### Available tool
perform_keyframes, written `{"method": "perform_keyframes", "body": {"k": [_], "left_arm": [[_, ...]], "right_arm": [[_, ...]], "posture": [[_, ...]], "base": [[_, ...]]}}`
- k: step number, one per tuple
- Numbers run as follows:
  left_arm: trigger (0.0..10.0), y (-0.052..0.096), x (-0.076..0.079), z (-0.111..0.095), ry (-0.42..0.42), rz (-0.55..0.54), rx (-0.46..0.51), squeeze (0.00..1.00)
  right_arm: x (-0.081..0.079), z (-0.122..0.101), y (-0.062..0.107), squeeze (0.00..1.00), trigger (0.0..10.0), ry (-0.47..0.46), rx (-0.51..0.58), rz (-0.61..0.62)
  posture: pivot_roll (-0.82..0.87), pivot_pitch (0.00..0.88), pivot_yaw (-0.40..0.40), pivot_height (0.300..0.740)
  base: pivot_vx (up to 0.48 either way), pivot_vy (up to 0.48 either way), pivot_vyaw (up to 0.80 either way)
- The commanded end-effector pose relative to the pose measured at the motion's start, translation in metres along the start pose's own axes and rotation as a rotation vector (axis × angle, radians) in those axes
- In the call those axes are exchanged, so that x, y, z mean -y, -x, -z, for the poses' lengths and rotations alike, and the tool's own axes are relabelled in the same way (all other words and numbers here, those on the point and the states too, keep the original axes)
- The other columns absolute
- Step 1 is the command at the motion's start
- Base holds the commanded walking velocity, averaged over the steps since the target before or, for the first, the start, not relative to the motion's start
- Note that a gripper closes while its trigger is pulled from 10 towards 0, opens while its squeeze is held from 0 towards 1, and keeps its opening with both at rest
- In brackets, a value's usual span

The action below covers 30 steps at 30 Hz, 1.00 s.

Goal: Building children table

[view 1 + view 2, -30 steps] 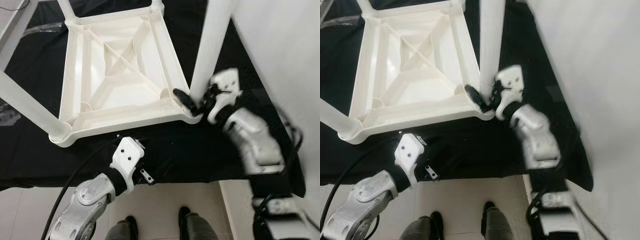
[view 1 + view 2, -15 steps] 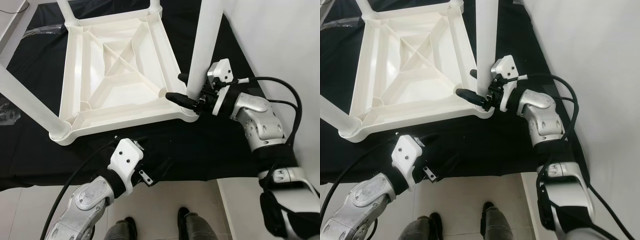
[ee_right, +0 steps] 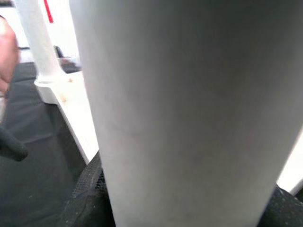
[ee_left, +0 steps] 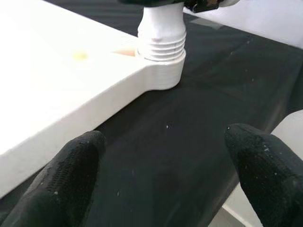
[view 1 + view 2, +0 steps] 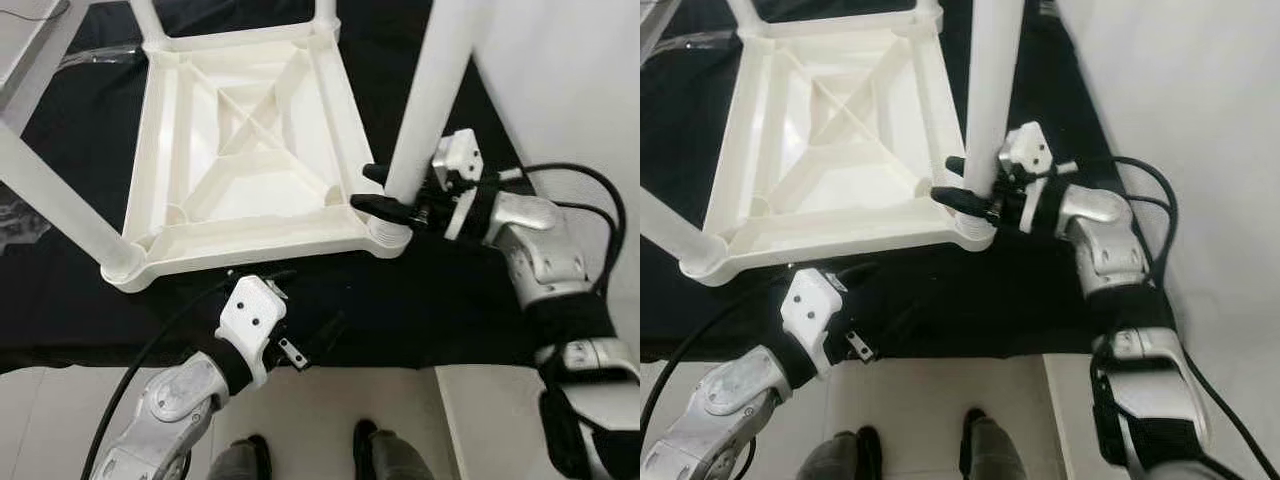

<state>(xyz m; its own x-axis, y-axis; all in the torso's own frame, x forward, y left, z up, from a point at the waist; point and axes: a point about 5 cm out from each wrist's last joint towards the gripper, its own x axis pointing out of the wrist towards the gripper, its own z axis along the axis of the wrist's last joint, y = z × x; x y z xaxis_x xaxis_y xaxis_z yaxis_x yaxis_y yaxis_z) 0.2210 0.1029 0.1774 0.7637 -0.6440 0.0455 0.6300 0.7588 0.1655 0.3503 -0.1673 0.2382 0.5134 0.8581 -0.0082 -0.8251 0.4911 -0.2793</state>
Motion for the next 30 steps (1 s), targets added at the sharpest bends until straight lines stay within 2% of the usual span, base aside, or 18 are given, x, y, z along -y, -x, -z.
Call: {"method": "perform_keyframes", "body": {"k": [1,2,3,4,5,6,8,16,17,19,20,22,24,25,26,27,29,30], "left_arm": [[10.0,0.002,0.002,0.005,0.025,0.000,-0.008,0.00],[10.0,0.001,0.002,0.006,0.032,0.001,-0.009,0.00],[10.0,0.001,0.002,0.006,0.032,0.001,-0.009,0.00],[10.0,0.001,0.002,0.007,0.036,0.001,-0.009,0.00],[10.0,0.002,0.002,0.007,0.040,0.000,-0.010,0.00],[10.0,0.002,0.002,0.007,0.040,0.000,-0.010,0.00],[10.0,0.002,0.002,0.010,0.045,-0.013,-0.013,0.00],[10.0,0.002,0.001,0.013,0.048,-0.032,-0.013,0.00],[10.0,0.002,0.001,0.014,0.043,-0.037,-0.011,0.00],[10.0,0.002,0.001,0.016,0.040,-0.043,-0.009,0.00],[10.0,0.001,0.001,0.018,0.037,-0.048,-0.003,0.00],[10.0,0.001,0.002,0.018,0.036,-0.051,0.001,0.00],[10.0,0.000,0.003,0.019,0.042,-0.047,0.010,0.00],[10.0,0.000,0.003,0.019,0.042,-0.047,0.010,0.00],[10.0,0.000,0.003,0.019,0.047,-0.044,0.013,0.00],[10.0,-0.001,0.004,0.020,0.054,-0.033,0.015,0.00],[10.0,-0.003,0.008,0.020,0.054,0.005,0.014,0.00],[10.0,-0.003,0.008,0.020,0.054,0.005,0.014,0.00]], "right_arm": [[-0.018,0.039,-0.001,0.00,0.0,-0.095,-0.200,0.003],[-0.026,0.051,-0.006,0.00,0.0,-0.167,-0.263,0.140],[-0.026,0.051,-0.006,0.00,0.0,-0.167,-0.263,0.140],[-0.032,0.059,-0.008,0.00,0.0,-0.213,-0.312,0.240],[-0.043,0.067,-0.011,0.00,0.0,-0.277,-0.327,0.434],[-0.043,0.067,-0.011,0.00,0.0,-0.277,-0.327,0.434],[-0.081,0.076,-0.011,0.00,0.0,-0.364,-0.307,0.658],[-0.102,0.074,-0.013,0.00,0.0,-0.368,-0.273,0.757],[-0.101,0.071,-0.015,0.00,10.0,-0.344,-0.276,0.747],[-0.097,0.067,-0.018,0.00,10.0,-0.329,-0.251,0.727],[-0.091,0.056,-0.022,1.00,10.0,-0.339,-0.185,0.694],[-0.087,0.048,-0.024,1.00,10.0,-0.350,-0.137,0.671],[-0.075,0.023,-0.031,1.00,10.0,-0.270,0.001,0.533],[-0.075,0.023,-0.031,1.00,10.0,-0.270,0.001,0.533],[-0.069,0.015,-0.031,0.90,10.0,-0.237,0.039,0.478],[-0.061,0.007,-0.030,0.00,10.0,-0.194,0.077,0.386],[-0.049,-0.001,-0.026,0.00,10.0,-0.149,0.102,0.243],[-0.049,-0.001,-0.026,0.00,10.0,-0.149,0.102,0.243]], "posture": [[0.05,0.248,-0.023,0.740],[0.04,0.250,-0.026,0.740],[0.04,0.250,-0.026,0.740],[0.04,0.252,-0.029,0.740],[0.04,0.256,-0.031,0.740],[0.04,0.256,-0.031,0.740],[0.04,0.260,-0.027,0.740],[0.03,0.254,-0.023,0.740],[0.03,0.251,-0.030,0.740],[0.03,0.246,-0.030,0.740],[0.03,0.242,-0.025,0.740],[0.03,0.242,-0.025,0.740],[0.03,0.229,-0.020,0.740],[0.03,0.229,-0.020,0.740],[0.03,0.229,-0.020,0.740],[0.04,0.219,-0.021,0.740],[0.04,0.211,-0.026,0.740],[0.04,0.211,-0.026,0.740]], "base": [[0.000,0.000,0.00],[0.000,0.000,0.00],[0.000,0.000,0.00],[0.000,0.000,0.00],[0.000,0.000,0.00],[0.000,0.000,0.00],[0.000,0.000,0.00],[0.000,0.000,0.00],[0.000,0.000,0.00],[0.000,0.000,0.00],[0.000,0.000,0.00],[0.000,0.000,0.00],[0.000,0.000,0.00],[0.000,0.000,0.00],[0.000,0.000,0.00],[0.000,0.000,0.00],[0.000,0.000,0.00],[0.000,0.000,0.00]]}}
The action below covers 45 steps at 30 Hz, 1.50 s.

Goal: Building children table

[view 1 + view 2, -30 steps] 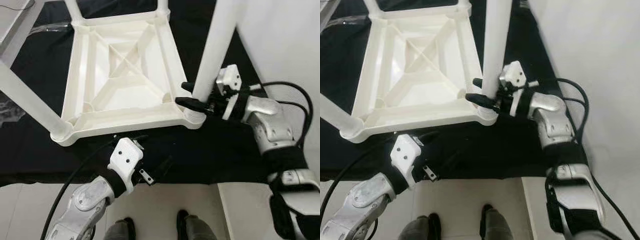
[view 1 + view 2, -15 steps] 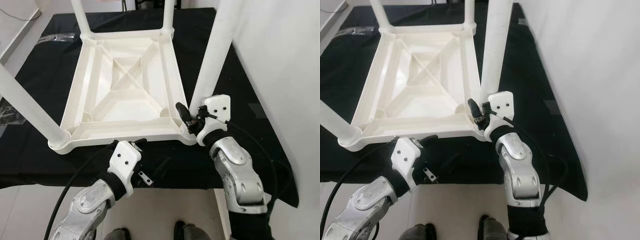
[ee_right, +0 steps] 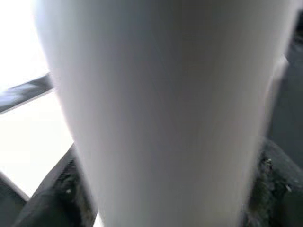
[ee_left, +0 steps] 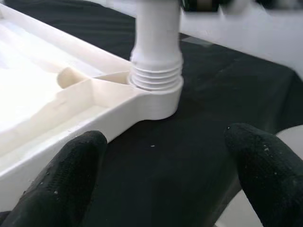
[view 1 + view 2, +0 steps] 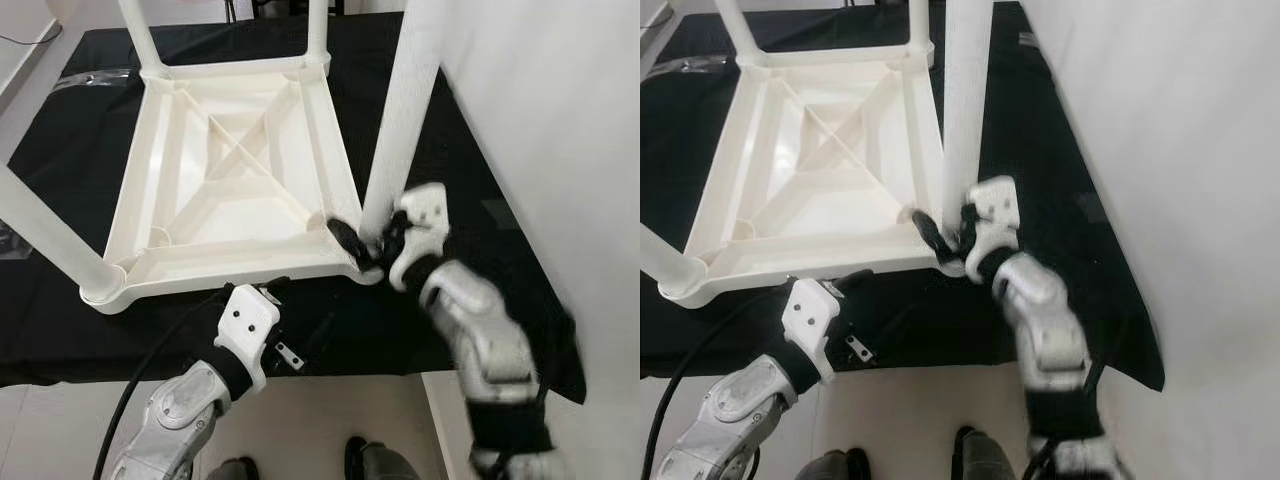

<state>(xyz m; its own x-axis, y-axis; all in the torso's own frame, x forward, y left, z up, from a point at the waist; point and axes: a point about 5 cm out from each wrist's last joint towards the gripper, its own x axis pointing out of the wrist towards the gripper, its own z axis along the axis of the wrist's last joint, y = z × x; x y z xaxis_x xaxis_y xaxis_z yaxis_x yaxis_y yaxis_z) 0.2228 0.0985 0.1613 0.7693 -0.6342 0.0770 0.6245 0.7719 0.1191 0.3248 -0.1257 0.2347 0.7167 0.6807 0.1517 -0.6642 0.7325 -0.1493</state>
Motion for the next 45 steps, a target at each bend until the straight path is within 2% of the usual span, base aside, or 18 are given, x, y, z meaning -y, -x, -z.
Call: {"method": "perform_keyframes", "body": {"k": [1,8,14,15,16,17,18,24,25,32,35,36,37,38,39,40,43,45], "left_arm": [[10.0,0.001,0.005,0.004,0.006,0.038,-0.013,0.00],[10.0,0.001,0.010,0.005,0.022,0.064,0.012,0.00],[10.0,0.000,0.011,0.005,0.050,0.065,0.028,0.00],[10.0,0.000,0.010,0.006,0.061,0.062,0.032,0.00],[10.0,-0.001,0.010,0.006,0.067,0.060,0.035,0.00],[10.0,-0.001,0.010,0.006,0.067,0.060,0.035,0.00],[10.0,-0.002,0.009,0.006,0.074,0.056,0.037,0.00],[10.0,-0.003,0.009,0.007,0.086,0.056,0.046,0.00],[0.0,-0.004,0.009,0.007,0.092,0.056,0.052,0.00],[0.0,-0.005,0.008,0.007,0.096,0.054,0.059,0.00],[0.0,-0.004,0.006,0.007,0.098,0.042,0.062,0.00],[0.0,-0.004,0.006,0.007,0.098,0.042,0.062,0.00],[0.0,-0.004,0.004,0.007,0.097,0.038,0.061,0.00],[0.0,-0.003,0.002,0.008,0.095,0.034,0.059,0.00],[0.0,-0.003,0.002,0.008,0.095,0.034,0.059,0.00],[0.0,-0.003,0.001,0.008,0.093,0.033,0.059,0.00],[0.0,-0.003,0.000,0.008,0.092,0.032,0.059,0.00],[0.0,-0.004,-0.002,0.009,0.092,0.019,0.057,0.00]], "right_arm": [[-0.003,0.006,0.001,0.00,10.0,-0.019,-0.009,-0.140],[0.015,0.009,0.001,0.00,10.0,-0.006,-0.076,-0.390],[0.021,0.016,-0.006,0.00,9.9,-0.028,-0.111,-0.436],[0.022,0.021,-0.009,0.00,6.1,-0.040,-0.119,-0.443],[0.023,0.024,-0.011,0.00,4.6,-0.047,-0.127,-0.446],[0.023,0.024,-0.011,0.00,4.6,-0.047,-0.127,-0.446],[0.023,0.028,-0.011,0.00,0.0,-0.056,-0.136,-0.451],[0.030,0.032,-0.009,0.00,0.0,-0.068,-0.143,-0.441],[0.032,0.031,-0.008,0.00,0.0,-0.066,-0.139,-0.435],[0.039,0.032,-0.002,0.00,0.0,-0.044,-0.138,-0.397],[0.036,0.050,0.010,0.00,0.0,-0.039,-0.205,-0.181],[0.036,0.050,0.010,0.00,0.0,-0.039,-0.205,-0.181],[0.024,0.061,0.014,0.00,0.0,-0.081,-0.221,-0.092],[0.009,0.079,0.021,0.00,0.0,-0.113,-0.269,0.230],[0.009,0.079,0.021,0.00,0.0,-0.113,-0.269,0.230],[0.006,0.086,0.028,0.00,0.0,-0.109,-0.303,0.435],[0.006,0.089,0.033,0.00,0.0,-0.099,-0.325,0.562],[-0.016,0.092,0.029,0.00,0.0,-0.125,-0.321,0.519]], "posture": [[0.04,0.208,-0.028,0.740],[0.06,0.190,-0.033,0.740],[0.06,0.189,-0.038,0.740],[0.06,0.188,-0.040,0.740],[0.06,0.188,-0.040,0.740],[0.06,0.188,-0.040,0.740],[0.06,0.188,-0.041,0.740],[0.06,0.187,-0.044,0.740],[0.05,0.187,-0.044,0.740],[0.04,0.188,-0.048,0.740],[0.03,0.192,-0.055,0.740],[0.03,0.192,-0.055,0.740],[0.03,0.196,-0.056,0.740],[0.04,0.201,-0.050,0.740],[0.04,0.201,-0.050,0.740],[0.03,0.203,-0.048,0.740],[0.03,0.203,-0.048,0.740],[0.02,0.188,-0.026,0.740]], "base": [[0.000,0.000,0.00],[0.000,0.000,0.00],[0.000,0.000,0.00],[0.000,0.000,0.00],[0.000,0.000,0.00],[0.000,0.000,0.00],[0.000,0.000,0.00],[0.000,0.000,0.00],[0.000,0.000,0.00],[0.000,0.000,0.00],[0.000,0.000,0.00],[0.000,0.000,0.00],[0.000,0.000,0.00],[0.000,0.000,0.00],[0.000,0.000,0.00],[0.000,0.000,0.00],[0.000,0.000,0.00],[0.000,0.000,0.00]]}}
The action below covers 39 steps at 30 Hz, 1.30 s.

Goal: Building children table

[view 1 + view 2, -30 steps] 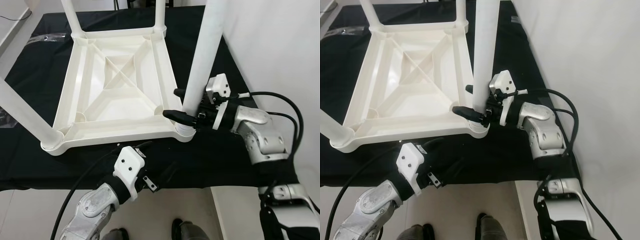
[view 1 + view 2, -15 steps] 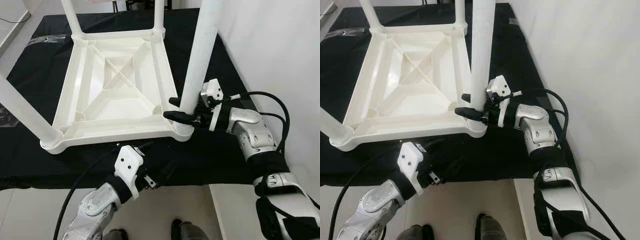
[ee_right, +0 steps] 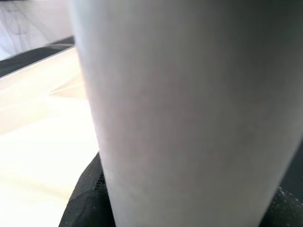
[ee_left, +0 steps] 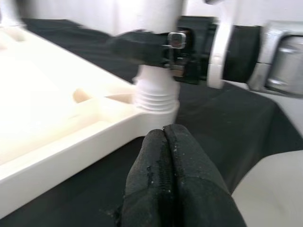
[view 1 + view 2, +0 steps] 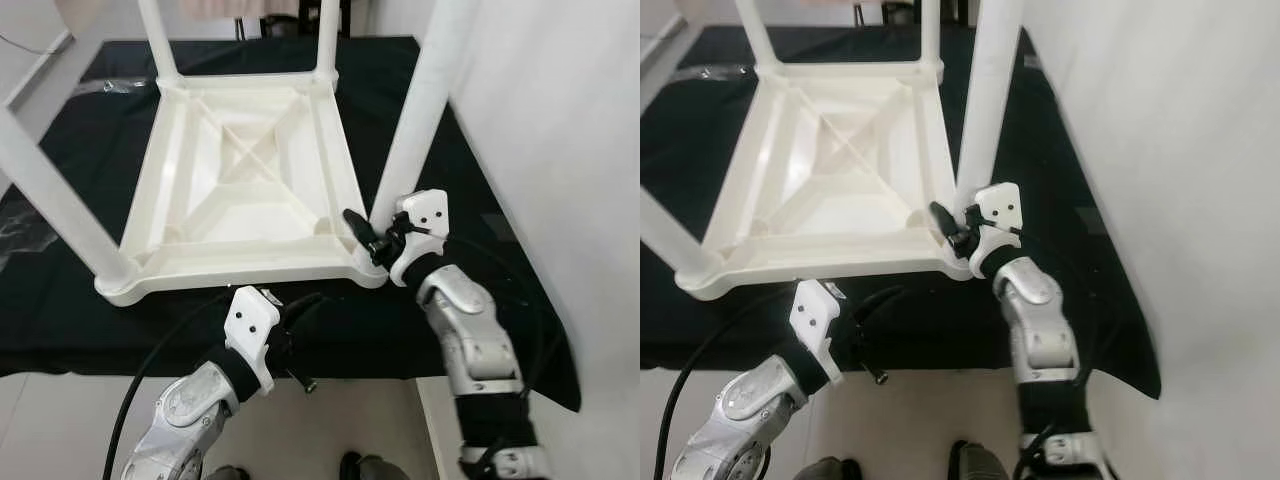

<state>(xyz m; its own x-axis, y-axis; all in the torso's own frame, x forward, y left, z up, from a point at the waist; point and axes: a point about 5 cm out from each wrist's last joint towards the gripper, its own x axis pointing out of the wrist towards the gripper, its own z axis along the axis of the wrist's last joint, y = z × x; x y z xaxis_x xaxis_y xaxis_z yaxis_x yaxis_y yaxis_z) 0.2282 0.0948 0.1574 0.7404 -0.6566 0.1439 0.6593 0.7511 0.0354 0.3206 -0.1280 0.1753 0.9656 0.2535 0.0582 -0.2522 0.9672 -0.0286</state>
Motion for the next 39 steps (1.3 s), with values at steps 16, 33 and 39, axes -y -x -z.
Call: {"method": "perform_keyframes", "body": {"k": [16,33,39], "left_arm": [[0.0,0.001,-0.011,0.005,-0.044,-0.087,-0.026,0.00],[10.0,0.005,-0.008,0.006,-0.087,-0.150,-0.031,0.00],[10.0,0.013,-0.007,0.009,-0.058,-0.194,-0.029,0.00]], "right_arm": [[-0.011,0.000,-0.017,1.00,10.0,-0.043,-0.047,-0.322],[0.011,-0.039,-0.044,0.00,0.0,-0.042,-0.022,-0.956],[0.023,-0.037,-0.047,0.00,0.0,-0.041,-0.025,-0.961]], "posture": [[0.03,0.172,-0.021,0.740],[0.04,0.162,-0.044,0.740],[0.04,0.165,-0.035,0.740]], "base": [[0.000,0.000,0.00],[0.000,0.000,0.00],[0.000,0.000,0.00]]}}
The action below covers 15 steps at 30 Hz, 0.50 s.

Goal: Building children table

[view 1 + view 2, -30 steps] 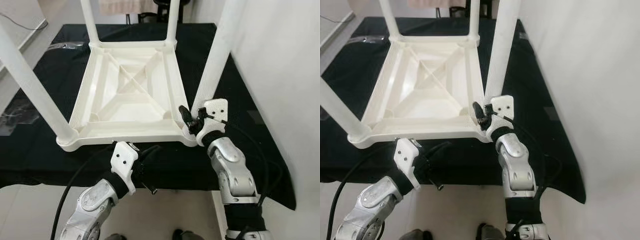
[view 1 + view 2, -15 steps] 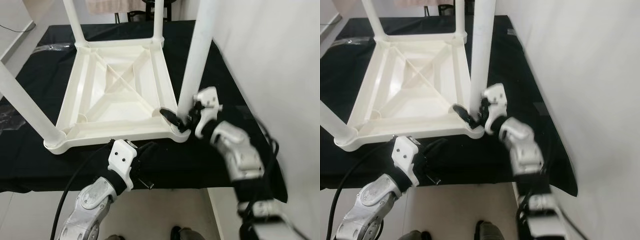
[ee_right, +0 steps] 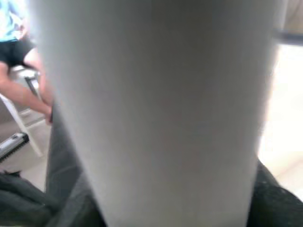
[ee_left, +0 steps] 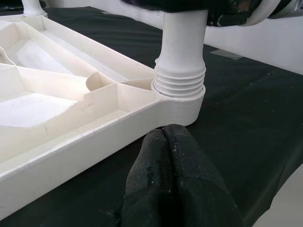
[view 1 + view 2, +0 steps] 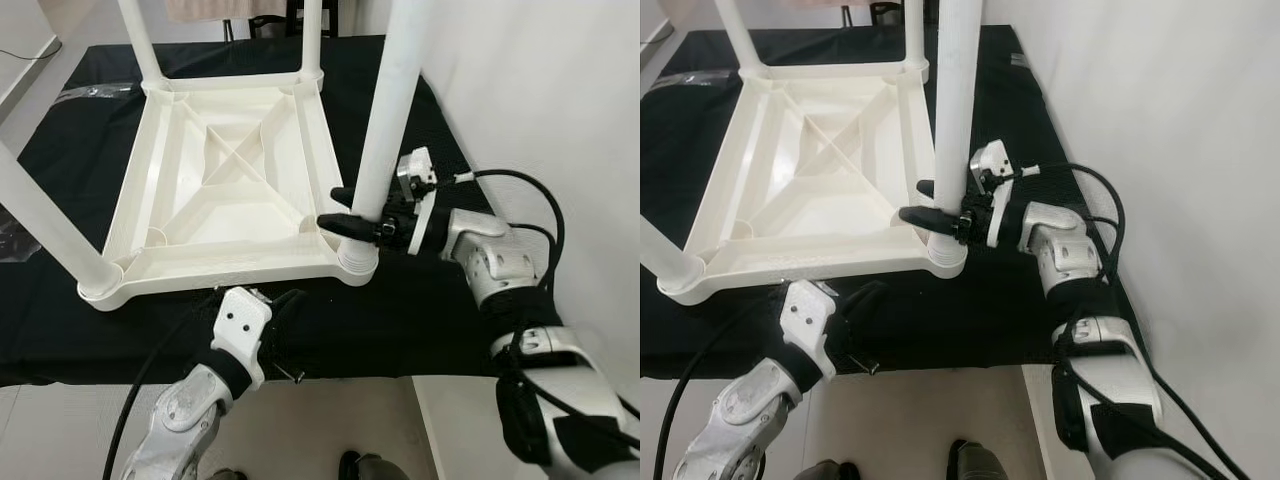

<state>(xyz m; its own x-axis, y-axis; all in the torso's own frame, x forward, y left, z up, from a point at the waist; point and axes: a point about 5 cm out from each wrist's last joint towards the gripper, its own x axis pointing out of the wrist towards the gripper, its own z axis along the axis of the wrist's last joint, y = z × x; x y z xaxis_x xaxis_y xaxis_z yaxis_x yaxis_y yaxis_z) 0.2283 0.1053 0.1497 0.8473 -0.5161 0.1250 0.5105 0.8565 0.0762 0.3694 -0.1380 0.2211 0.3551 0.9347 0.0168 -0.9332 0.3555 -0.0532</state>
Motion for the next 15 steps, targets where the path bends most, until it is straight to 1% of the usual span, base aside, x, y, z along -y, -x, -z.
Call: {"method": "perform_keyframes", "body": {"k": [1,6,7,8,9,10,11,12,13,14,15], "left_arm": [[10.0,0.005,0.000,0.002,0.007,-0.018,-0.001,0.00],[10.0,0.003,0.000,0.003,0.013,-0.022,0.004,0.00],[10.0,0.002,0.001,0.003,0.012,-0.017,0.010,0.00],[10.0,0.001,0.001,0.004,0.014,-0.014,0.013,0.00],[10.0,0.001,0.001,0.004,0.014,-0.014,0.013,0.00],[10.0,0.001,0.001,0.005,0.020,-0.013,0.014,0.00],[10.0,0.002,0.000,0.005,0.026,-0.013,0.016,0.00],[10.0,0.003,-0.001,0.006,0.030,-0.013,0.018,0.00],[10.0,0.003,-0.001,0.006,0.030,-0.013,0.018,0.00],[10.0,0.004,-0.002,0.005,0.034,-0.012,0.020,0.00],[10.0,0.004,-0.002,0.005,0.034,-0.012,0.020,0.00]], "right_arm": [[0.000,0.005,0.000,0.00,0.0,-0.036,-0.010,-0.009],[0.001,0.009,0.006,0.00,0.0,-0.021,-0.020,0.017],[0.002,0.015,0.012,0.00,0.0,-0.014,-0.045,0.046],[0.002,0.022,0.020,0.00,0.0,0.007,-0.086,0.105],[0.002,0.022,0.020,0.00,0.0,0.007,-0.086,0.105],[0.002,0.031,0.027,0.00,0.0,0.014,-0.124,0.207],[0.000,0.043,0.029,0.00,0.0,0.011,-0.167,0.363],[-0.003,0.054,0.027,0.00,0.0,0.012,-0.198,0.550],[-0.003,0.054,0.027,0.00,0.0,0.012,-0.198,0.550],[-0.008,0.061,0.026,0.00,0.0,-0.007,-0.193,0.764],[-0.008,0.061,0.026,0.00,0.0,-0.007,-0.193,0.764]], "posture": [[0.04,0.165,-0.035,0.740],[0.04,0.164,-0.036,0.740],[0.03,0.163,-0.035,0.740],[0.02,0.165,-0.033,0.740],[0.02,0.165,-0.033,0.740],[0.01,0.162,-0.031,0.740],[0.01,0.164,-0.029,0.740],[0.00,0.165,-0.027,0.740],[0.00,0.165,-0.027,0.740],[-0.01,0.168,-0.020,0.740],[-0.01,0.168,-0.020,0.740]], "base": [[0.000,0.000,0.00],[0.000,0.000,0.00],[0.000,0.000,0.00],[0.000,0.000,0.00],[0.000,0.000,0.00],[0.000,0.000,0.00],[0.000,0.000,0.00],[0.000,0.000,0.00],[0.000,0.000,0.00],[0.000,0.000,0.00],[0.000,0.000,0.00]]}}
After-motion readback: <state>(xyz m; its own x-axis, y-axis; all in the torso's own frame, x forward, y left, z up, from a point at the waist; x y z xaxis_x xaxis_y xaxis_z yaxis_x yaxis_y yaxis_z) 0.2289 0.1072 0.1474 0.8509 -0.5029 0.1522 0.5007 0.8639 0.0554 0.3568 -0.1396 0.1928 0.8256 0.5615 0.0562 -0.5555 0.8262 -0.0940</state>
